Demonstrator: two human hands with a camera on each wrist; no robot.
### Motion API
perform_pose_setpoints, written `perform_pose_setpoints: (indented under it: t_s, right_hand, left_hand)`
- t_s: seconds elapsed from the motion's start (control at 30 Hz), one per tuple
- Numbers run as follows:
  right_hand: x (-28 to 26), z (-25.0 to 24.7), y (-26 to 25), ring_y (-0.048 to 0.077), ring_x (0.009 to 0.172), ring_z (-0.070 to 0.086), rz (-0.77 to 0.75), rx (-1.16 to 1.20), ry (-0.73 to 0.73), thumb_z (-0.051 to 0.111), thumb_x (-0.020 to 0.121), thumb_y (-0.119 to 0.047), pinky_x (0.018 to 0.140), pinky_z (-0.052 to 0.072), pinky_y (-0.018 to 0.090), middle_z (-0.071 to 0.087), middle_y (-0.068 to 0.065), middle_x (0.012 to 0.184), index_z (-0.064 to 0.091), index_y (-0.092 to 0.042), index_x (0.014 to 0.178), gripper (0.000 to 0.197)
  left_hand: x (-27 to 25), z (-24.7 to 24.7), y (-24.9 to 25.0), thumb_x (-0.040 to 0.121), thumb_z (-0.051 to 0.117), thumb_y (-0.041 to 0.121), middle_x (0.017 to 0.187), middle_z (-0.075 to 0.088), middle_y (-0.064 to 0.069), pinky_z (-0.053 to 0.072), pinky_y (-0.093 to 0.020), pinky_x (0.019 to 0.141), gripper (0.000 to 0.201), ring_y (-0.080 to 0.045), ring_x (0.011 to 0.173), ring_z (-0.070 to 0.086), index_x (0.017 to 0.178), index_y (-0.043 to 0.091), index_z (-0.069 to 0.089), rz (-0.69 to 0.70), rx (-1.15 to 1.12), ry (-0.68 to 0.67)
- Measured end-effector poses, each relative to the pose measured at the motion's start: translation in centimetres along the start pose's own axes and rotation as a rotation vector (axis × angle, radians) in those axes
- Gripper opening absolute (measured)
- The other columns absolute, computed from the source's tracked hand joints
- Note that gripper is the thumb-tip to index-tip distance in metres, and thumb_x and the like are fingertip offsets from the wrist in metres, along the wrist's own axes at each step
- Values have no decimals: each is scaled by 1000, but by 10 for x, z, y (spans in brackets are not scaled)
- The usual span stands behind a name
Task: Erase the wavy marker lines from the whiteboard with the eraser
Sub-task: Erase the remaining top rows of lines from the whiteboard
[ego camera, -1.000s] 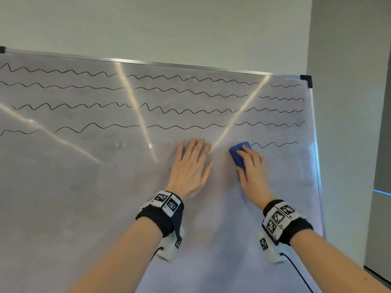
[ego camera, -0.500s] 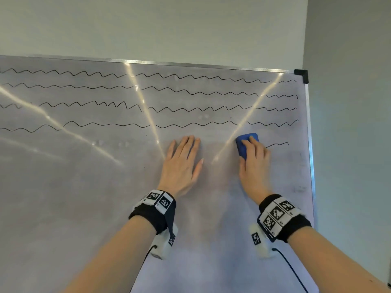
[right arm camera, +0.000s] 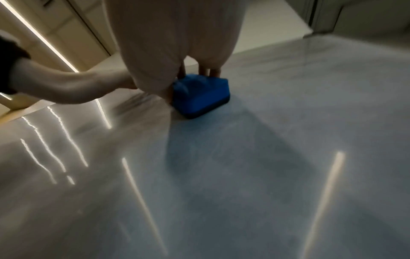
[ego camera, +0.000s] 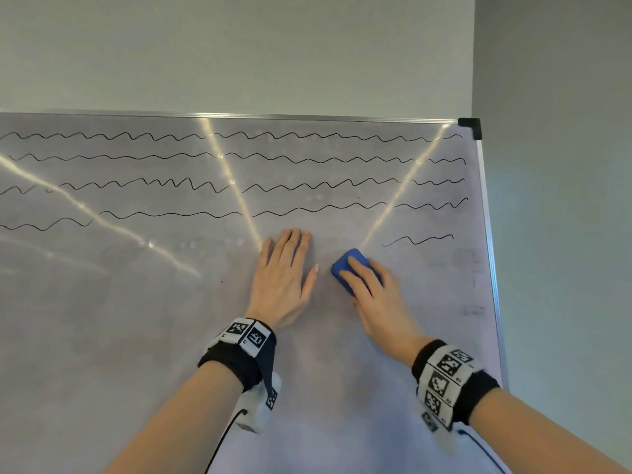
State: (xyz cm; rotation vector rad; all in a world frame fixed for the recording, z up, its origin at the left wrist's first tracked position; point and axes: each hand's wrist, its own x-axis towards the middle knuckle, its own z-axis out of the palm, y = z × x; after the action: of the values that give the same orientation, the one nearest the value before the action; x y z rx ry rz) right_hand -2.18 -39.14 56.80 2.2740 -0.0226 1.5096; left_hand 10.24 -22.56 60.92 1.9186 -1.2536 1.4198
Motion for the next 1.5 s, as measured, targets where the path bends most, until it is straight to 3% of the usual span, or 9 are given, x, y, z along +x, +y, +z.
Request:
perform_pose_setpoints:
  t_s: [0.07, 0.23, 0.43, 0.6, 0.77, 0.97, 1.17, 1.33, 1.5]
  right_hand:
    - [5, -9, 20, 41, 117, 46, -32, -30, -17, 70, 70, 1, 100, 36, 42, 46, 12, 138, 41, -12, 132, 70]
    - [29, -21, 47, 45, 101, 49, 356, 66, 189, 59, 75, 6, 92, 36, 43, 50, 19, 130, 52, -3, 123, 50]
    - [-12, -15, 33, 39, 116, 44, -7, -18, 7, 62, 74, -1, 97, 39, 42, 45, 12, 138, 40, -12, 132, 62]
    - [17, -29, 76, 46, 105, 51, 392, 62, 171, 59, 76, 7, 94, 29, 38, 49, 22, 131, 51, -1, 123, 49]
    - [-15, -16, 40, 41, 118, 44, 2, -6, -9, 66, 73, 2, 99, 40, 43, 45, 12, 139, 40, -12, 133, 66]
    - [7, -35, 86, 44, 101, 51, 381, 40, 182, 58, 77, 4, 92, 32, 38, 49, 21, 131, 50, -3, 123, 47]
    - [-25, -25, 76, 40, 115, 43, 35, -49, -1, 69, 68, 6, 95, 39, 41, 43, 13, 139, 39, -11, 132, 73]
    - [-4, -43, 105, 46, 102, 50, 455, 51, 142, 61, 77, 7, 89, 34, 42, 48, 20, 132, 50, -4, 125, 51]
    - [-32, -26, 78, 41, 112, 47, 72, -25, -17, 67, 70, 4, 95, 41, 42, 42, 12, 139, 36, -12, 132, 72]
  left_hand:
    - [2, -1, 4, 98, 30, 40, 142, 49, -16, 17, -45, 115, 59, -31, 135, 40, 144, 5, 42, -9, 11, 5]
    - [11, 2, 20, 99, 26, 38, 148, 44, -11, 25, -51, 114, 57, -30, 138, 37, 144, 7, 43, 73, 7, -49]
    - [14, 13, 38, 99, 25, 40, 150, 42, -9, 24, -51, 116, 59, -24, 142, 34, 147, 8, 38, 66, -34, -88]
    - [14, 12, 39, 99, 23, 42, 149, 43, -9, 20, -49, 117, 62, -25, 142, 34, 149, 6, 34, 62, -19, -85]
    - [14, 13, 43, 99, 24, 43, 148, 45, -10, 20, -48, 116, 62, -26, 140, 37, 147, 6, 37, 52, -22, -67]
    - [14, 13, 42, 99, 25, 42, 149, 44, -10, 17, -46, 116, 62, -26, 141, 35, 148, 7, 36, 57, -11, -55]
    - [13, 14, 42, 99, 23, 42, 150, 41, -11, 20, -48, 117, 63, -27, 142, 34, 149, 6, 35, 60, 18, -81]
    - [14, 14, 49, 98, 25, 42, 147, 43, -16, 22, -49, 116, 62, -33, 139, 36, 148, 6, 36, 41, 32, -79]
    - [26, 18, 76, 98, 29, 41, 148, 42, -16, 26, -50, 114, 60, -35, 136, 38, 147, 7, 38, 110, 1, -71]
